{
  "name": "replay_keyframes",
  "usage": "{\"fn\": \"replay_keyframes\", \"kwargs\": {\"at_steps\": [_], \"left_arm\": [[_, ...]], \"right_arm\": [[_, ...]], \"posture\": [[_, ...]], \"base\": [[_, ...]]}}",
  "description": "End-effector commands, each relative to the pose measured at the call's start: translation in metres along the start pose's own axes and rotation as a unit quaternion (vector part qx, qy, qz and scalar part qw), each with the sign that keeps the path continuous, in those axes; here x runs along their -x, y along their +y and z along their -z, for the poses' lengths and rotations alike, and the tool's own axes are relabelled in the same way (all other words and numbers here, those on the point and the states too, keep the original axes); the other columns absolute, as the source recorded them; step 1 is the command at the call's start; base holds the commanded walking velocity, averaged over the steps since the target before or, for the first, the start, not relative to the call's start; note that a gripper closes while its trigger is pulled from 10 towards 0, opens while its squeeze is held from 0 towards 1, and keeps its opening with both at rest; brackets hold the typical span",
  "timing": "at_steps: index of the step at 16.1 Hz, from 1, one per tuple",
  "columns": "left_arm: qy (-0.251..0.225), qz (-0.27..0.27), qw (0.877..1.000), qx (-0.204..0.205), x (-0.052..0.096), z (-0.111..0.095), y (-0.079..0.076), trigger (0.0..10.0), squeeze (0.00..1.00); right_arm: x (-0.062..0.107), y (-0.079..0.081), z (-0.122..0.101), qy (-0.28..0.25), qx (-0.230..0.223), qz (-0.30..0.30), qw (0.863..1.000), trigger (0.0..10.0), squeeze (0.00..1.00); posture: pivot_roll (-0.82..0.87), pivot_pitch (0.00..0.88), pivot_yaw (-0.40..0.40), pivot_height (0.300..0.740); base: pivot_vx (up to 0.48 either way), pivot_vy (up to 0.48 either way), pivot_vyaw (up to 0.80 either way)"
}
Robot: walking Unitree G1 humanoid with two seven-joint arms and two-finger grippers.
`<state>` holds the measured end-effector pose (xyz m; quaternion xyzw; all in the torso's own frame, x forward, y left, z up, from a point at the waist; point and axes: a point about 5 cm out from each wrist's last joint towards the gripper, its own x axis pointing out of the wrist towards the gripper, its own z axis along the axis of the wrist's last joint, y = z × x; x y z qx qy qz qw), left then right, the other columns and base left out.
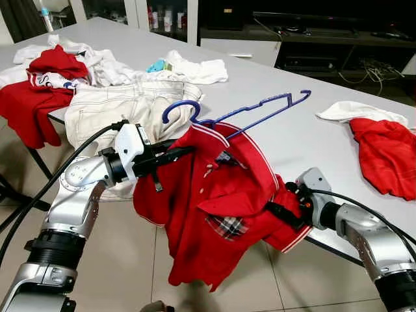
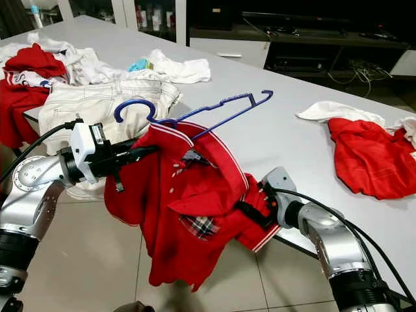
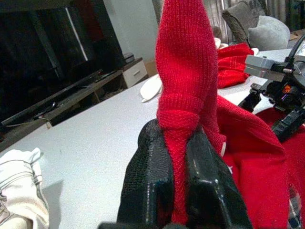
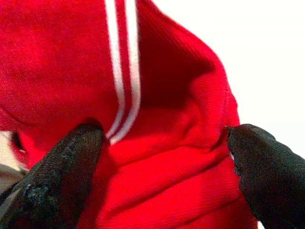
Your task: Hang hanger
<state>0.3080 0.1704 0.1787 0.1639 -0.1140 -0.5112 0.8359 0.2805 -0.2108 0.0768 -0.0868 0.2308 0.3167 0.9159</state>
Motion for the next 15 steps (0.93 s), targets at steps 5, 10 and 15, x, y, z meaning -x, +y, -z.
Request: {"fn": "replay_keyframes", "kwargs": {"at_steps": [5,10,15], "left_arm": [[-0.012,0.002,1.000,-0.026,-0.005,-0.010,0.006,10.0,0.00],[-0.009,0.000,1.000,-0.028,-0.003,-0.010,0.006,10.0,0.00],[-0.011,-0.002,0.999,-0.030,-0.004,-0.011,0.007,10.0,0.00]], "right_arm": [[0.001,-0.007,0.002,0.013,0.009,0.017,1.000,8.7,0.00],[-0.003,-0.002,0.018,0.064,-0.019,-0.001,0.998,0.0,0.00],[0.001,-0.011,0.013,0.070,-0.029,0.020,0.997,0.0,0.00]], "posture": [[-0.05,0.000,-0.031,0.740],[-0.04,0.000,-0.030,0.740],[-0.04,0.000,-0.030,0.740]], "base": [[0.000,0.000,0.00],[0.000,0.000,0.00],[0.000,0.000,0.00]]}}
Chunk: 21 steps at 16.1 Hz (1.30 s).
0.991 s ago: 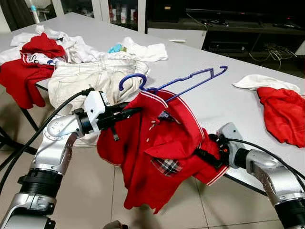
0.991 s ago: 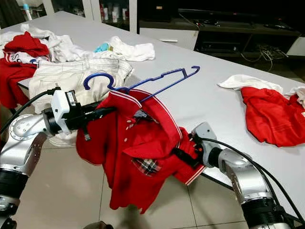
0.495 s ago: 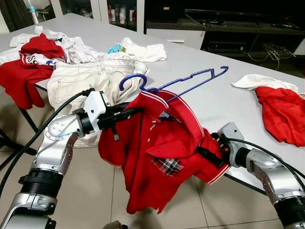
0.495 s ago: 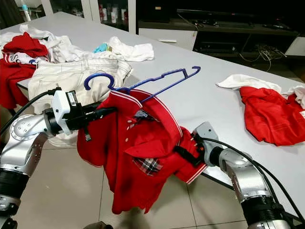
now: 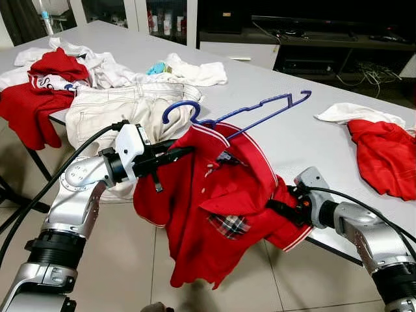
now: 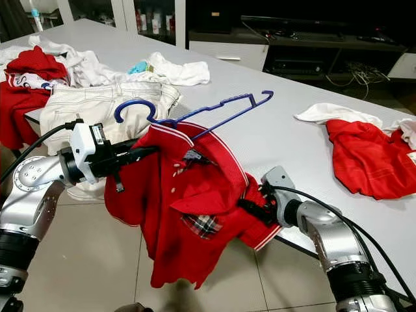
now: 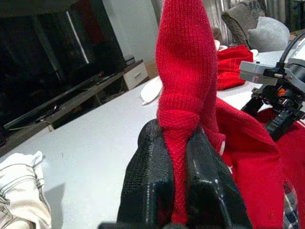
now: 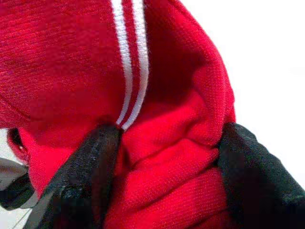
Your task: Hang hanger
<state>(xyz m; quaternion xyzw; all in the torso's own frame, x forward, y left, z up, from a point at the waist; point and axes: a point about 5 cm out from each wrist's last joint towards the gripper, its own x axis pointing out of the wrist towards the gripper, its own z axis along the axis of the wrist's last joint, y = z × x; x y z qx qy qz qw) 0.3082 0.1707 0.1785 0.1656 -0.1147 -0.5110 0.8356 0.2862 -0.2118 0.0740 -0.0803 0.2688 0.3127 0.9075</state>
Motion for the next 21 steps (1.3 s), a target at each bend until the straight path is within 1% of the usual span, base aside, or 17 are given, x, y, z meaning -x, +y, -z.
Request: {"fn": "replay_keyframes", "kwargs": {"at_steps": [1,2,3,4,19,20,21], "left_arm": [[-0.012,-0.003,1.000,-0.028,-0.004,-0.011,0.007,10.0,0.00],[-0.012,-0.003,1.000,-0.028,-0.004,-0.011,0.007,10.0,0.00],[-0.013,-0.004,0.999,-0.029,-0.005,-0.011,0.008,10.0,0.00],[-0.013,-0.005,0.999,-0.029,-0.005,-0.011,0.008,10.0,0.00],[-0.013,-0.005,0.999,-0.029,-0.005,-0.011,0.008,10.0,0.00],[-0.014,-0.007,0.999,-0.030,-0.005,-0.011,0.008,10.0,0.00],[-0.028,-0.024,0.999,-0.031,-0.006,-0.015,0.010,10.0,0.00]], "right_arm": [[0.007,-0.012,0.010,0.032,-0.017,0.035,0.999,0.0,0.00],[0.007,-0.014,0.009,0.029,-0.019,0.040,0.999,0.0,0.00],[0.010,-0.020,0.007,0.026,-0.022,0.061,0.998,0.0,0.00],[0.012,-0.023,0.007,0.025,-0.022,0.070,0.997,0.0,0.00],[0.012,-0.023,0.007,0.025,-0.022,0.070,0.997,0.0,0.00],[0.013,-0.026,0.005,0.023,-0.026,0.082,0.996,0.0,0.00],[0.028,-0.045,-0.029,-0.067,-0.082,0.119,0.987,0.0,0.00]], "posture": [[-0.05,0.000,-0.031,0.740],[-0.05,0.000,-0.031,0.740],[-0.05,0.000,-0.031,0.740],[-0.05,0.000,-0.031,0.740],[-0.05,0.000,-0.031,0.740],[-0.05,0.000,-0.031,0.740],[-0.05,0.000,-0.034,0.740]], "base": [[0.000,0.000,0.00],[0.000,0.000,0.00],[0.000,0.000,0.00],[0.000,0.000,0.00],[0.000,0.000,0.00],[0.000,0.000,0.00],[0.000,0.000,0.00]]}}
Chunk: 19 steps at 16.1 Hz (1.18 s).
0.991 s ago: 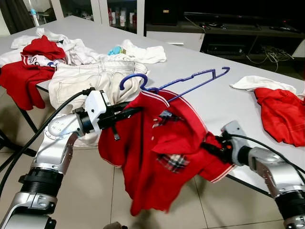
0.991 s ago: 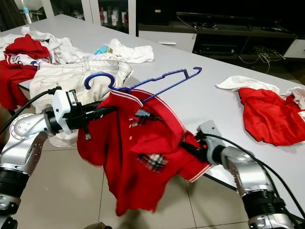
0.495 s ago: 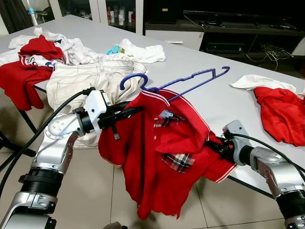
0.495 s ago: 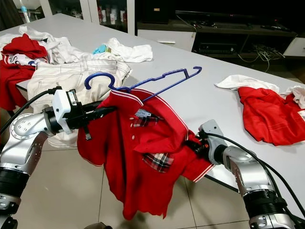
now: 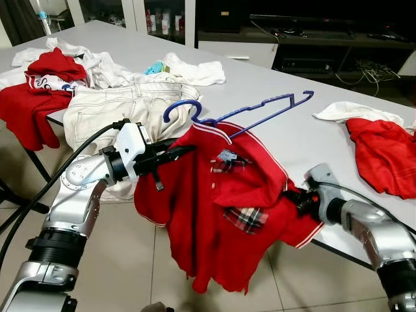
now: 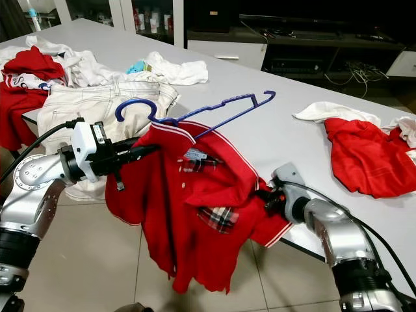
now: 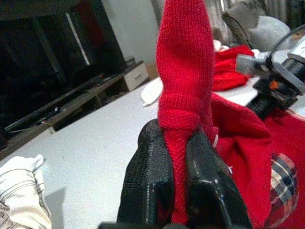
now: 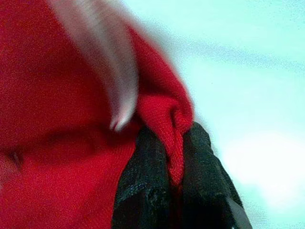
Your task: Hang hanger
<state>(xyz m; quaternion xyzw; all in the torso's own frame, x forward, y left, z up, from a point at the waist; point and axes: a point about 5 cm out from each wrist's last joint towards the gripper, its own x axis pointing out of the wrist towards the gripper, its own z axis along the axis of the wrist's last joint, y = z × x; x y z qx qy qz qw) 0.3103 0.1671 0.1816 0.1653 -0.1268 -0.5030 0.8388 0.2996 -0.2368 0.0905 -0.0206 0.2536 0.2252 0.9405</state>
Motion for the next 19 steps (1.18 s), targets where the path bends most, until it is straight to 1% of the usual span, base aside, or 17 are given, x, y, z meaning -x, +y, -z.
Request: {"fn": "replay_keyframes", "kwargs": {"at_steps": [1,2,3,5,7,8,9,10,12,13,14,16,17,18,19], "left_arm": [[-0.026,-0.020,0.999,-0.024,-0.003,-0.013,0.009,10.0,0.00],[-0.026,-0.020,0.999,-0.024,-0.003,-0.013,0.009,10.0,0.00],[-0.027,-0.019,0.999,-0.023,-0.004,-0.013,0.008,10.0,0.00],[-0.029,-0.019,0.999,-0.021,-0.005,-0.013,0.006,10.0,0.00],[-0.029,-0.019,0.999,-0.017,-0.006,-0.012,0.004,10.0,0.00],[-0.031,-0.018,0.999,-0.016,-0.006,-0.012,0.003,10.0,0.00],[-0.033,-0.006,0.999,-0.008,-0.006,-0.011,0.000,10.0,0.00],[-0.034,0.002,0.999,-0.004,-0.007,-0.011,-0.003,10.0,0.00],[-0.039,0.021,0.999,0.006,-0.009,-0.010,-0.012,10.0,0.00],[-0.041,0.029,0.999,0.012,-0.012,-0.009,-0.018,10.0,0.00],[-0.043,0.033,0.998,0.020,-0.014,-0.007,-0.024,10.0,0.00],[-0.046,0.034,0.998,0.030,-0.016,-0.006,-0.030,10.0,0.00],[-0.046,0.043,0.997,0.053,-0.016,-0.003,-0.043,10.0,0.00],[-0.030,0.068,0.996,0.057,-0.014,0.000,-0.050,10.0,0.00],[-0.023,0.079,0.995,0.057,-0.013,0.001,-0.052,10.0,0.00]], "right_arm": [[0.016,-0.018,-0.036,-0.075,-0.029,0.037,0.996,4.0,0.00],[0.017,-0.012,-0.037,-0.078,-0.022,0.015,0.997,4.0,0.00],[0.017,-0.007,-0.039,-0.085,-0.014,0.003,0.996,10.0,0.00],[0.018,-0.005,-0.044,-0.096,-0.021,0.001,0.995,10.0,0.00],[0.021,-0.012,-0.049,-0.099,-0.026,0.027,0.994,10.0,0.00],[0.023,-0.020,-0.050,-0.099,-0.033,0.052,0.993,10.0,0.00],[0.027,-0.037,-0.051,-0.096,-0.044,0.115,0.988,10.0,0.00],[0.030,-0.047,-0.051,-0.095,-0.050,0.150,0.983,10.0,0.00],[0.035,-0.060,-0.056,-0.102,-0.048,0.196,0.974,10.0,0.00],[0.035,-0.059,-0.061,-0.114,-0.030,0.204,0.972,10.0,0.00],[0.033,-0.054,-0.067,-0.134,-0.021,0.199,0.971,10.0,0.00],[0.031,-0.049,-0.071,-0.150,-0.017,0.187,0.971,10.0,0.00],[0.027,-0.036,-0.079,-0.191,-0.011,0.172,0.966,10.0,0.00],[0.027,-0.034,-0.082,-0.200,-0.001,0.178,0.963,10.0,0.00],[0.027,-0.034,-0.083,-0.202,0.003,0.182,0.962,10.0,0.00]], "posture": [[-0.05,0.000,-0.034,0.740],[-0.05,0.000,-0.036,0.740],[-0.05,0.000,-0.039,0.740],[-0.05,0.000,-0.041,0.740],[-0.05,0.000,-0.045,0.740],[-0.05,0.000,-0.046,0.740],[-0.05,0.000,-0.047,0.740],[-0.05,0.000,-0.047,0.740],[-0.05,0.000,-0.047,0.740],[-0.05,0.000,-0.047,0.740],[-0.05,0.000,-0.046,0.740],[-0.05,0.000,-0.046,0.740],[-0.05,0.000,-0.031,0.740],[-0.05,0.000,-0.029,0.740],[-0.05,0.000,-0.029,0.740]], "base": [[0.000,0.000,0.00],[0.000,0.000,0.00],[0.000,0.000,0.00],[0.000,0.000,0.00],[0.000,0.000,0.00],[0.000,0.000,0.00],[0.000,0.000,0.00],[0.000,0.000,0.00],[0.000,0.000,0.00],[0.000,0.000,0.00],[0.000,0.000,0.00],[0.000,0.000,0.00],[0.000,0.000,0.00],[0.000,0.000,0.00],[0.000,0.000,0.00]]}}
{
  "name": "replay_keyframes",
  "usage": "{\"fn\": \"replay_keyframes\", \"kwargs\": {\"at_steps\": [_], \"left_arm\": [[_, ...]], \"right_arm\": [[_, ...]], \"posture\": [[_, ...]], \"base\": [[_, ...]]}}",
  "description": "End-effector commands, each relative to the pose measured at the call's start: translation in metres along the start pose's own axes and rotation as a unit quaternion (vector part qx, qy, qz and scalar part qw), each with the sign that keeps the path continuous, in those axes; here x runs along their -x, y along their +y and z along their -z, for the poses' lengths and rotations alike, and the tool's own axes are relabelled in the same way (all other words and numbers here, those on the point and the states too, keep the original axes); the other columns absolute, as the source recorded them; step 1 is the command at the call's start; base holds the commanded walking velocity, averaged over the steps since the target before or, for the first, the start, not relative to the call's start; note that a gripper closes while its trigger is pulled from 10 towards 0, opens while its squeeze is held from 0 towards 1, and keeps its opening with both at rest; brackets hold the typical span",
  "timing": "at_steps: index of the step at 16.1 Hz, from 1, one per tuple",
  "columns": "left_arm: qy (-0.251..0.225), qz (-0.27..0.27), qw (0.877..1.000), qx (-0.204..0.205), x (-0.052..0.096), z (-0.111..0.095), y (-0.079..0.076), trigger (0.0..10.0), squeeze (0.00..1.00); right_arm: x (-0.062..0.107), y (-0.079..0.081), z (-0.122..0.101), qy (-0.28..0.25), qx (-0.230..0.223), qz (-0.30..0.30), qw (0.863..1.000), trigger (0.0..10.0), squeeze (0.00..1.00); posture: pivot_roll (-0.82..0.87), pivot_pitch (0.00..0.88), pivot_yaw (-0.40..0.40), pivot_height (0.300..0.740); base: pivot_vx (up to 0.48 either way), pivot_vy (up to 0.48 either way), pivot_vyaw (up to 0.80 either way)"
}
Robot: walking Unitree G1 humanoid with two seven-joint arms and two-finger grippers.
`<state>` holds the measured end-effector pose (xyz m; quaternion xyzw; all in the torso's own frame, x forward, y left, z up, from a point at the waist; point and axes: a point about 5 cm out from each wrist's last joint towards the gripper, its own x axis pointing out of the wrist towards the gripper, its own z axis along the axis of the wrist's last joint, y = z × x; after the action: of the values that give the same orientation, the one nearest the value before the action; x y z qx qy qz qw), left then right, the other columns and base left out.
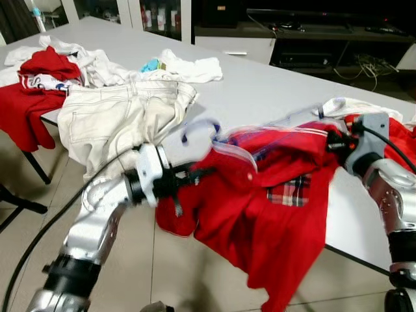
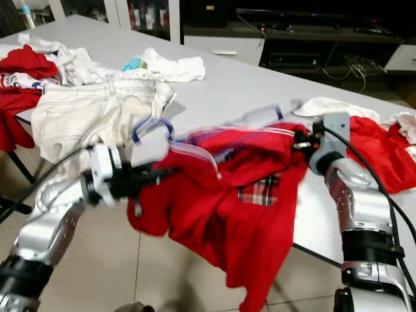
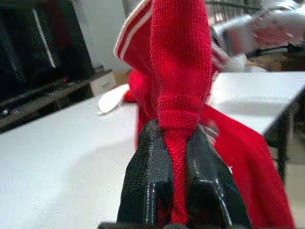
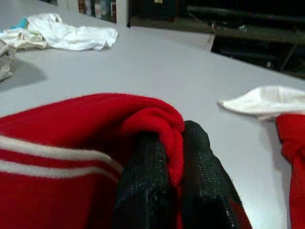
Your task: Hang hanger
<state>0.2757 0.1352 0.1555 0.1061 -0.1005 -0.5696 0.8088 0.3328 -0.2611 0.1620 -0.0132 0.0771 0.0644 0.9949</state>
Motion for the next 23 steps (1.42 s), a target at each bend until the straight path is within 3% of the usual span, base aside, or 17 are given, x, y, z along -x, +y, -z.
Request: {"fn": "replay_keyframes", "kwargs": {"at_steps": [1,7,14,16,20,23], "left_arm": [[0.013,0.028,0.999,-0.014,0.001,-0.004,-0.001,10.0,0.00],[0.035,0.032,0.998,-0.029,0.006,-0.009,0.008,10.0,0.00],[0.106,0.061,0.992,-0.016,0.014,0.007,0.005,10.0,0.00],[0.119,0.045,0.992,-0.015,0.014,0.008,0.012,10.0,0.00],[0.148,0.012,0.989,-0.029,0.017,0.012,0.024,10.0,0.00],[0.143,-0.010,0.989,-0.040,0.016,0.009,0.031,10.0,0.00]], "right_arm": [[0.001,-0.007,-0.013,-0.027,0.020,0.024,0.999,10.0,0.00],[-0.002,-0.013,-0.029,-0.047,0.025,0.038,0.998,10.0,0.00],[0.007,-0.016,-0.038,-0.074,0.029,0.035,0.996,10.0,0.00],[0.012,-0.010,-0.047,-0.096,0.025,0.011,0.995,10.0,0.00],[0.018,-0.013,-0.047,-0.098,0.028,-0.002,0.995,10.0,0.00],[0.024,-0.014,-0.044,-0.089,0.036,-0.013,0.995,10.0,0.00]], "posture": [[-0.05,0.000,-0.024,0.740],[-0.04,0.000,-0.017,0.740],[-0.05,0.000,-0.019,0.740],[-0.06,0.000,-0.020,0.740],[-0.06,0.000,-0.020,0.740],[-0.05,0.000,-0.019,0.740]], "base": [[0.000,0.000,0.00],[0.000,0.000,0.00],[0.000,0.000,0.00],[0.000,0.000,0.00],[0.000,0.000,0.00],[0.000,0.000,0.00]]}}
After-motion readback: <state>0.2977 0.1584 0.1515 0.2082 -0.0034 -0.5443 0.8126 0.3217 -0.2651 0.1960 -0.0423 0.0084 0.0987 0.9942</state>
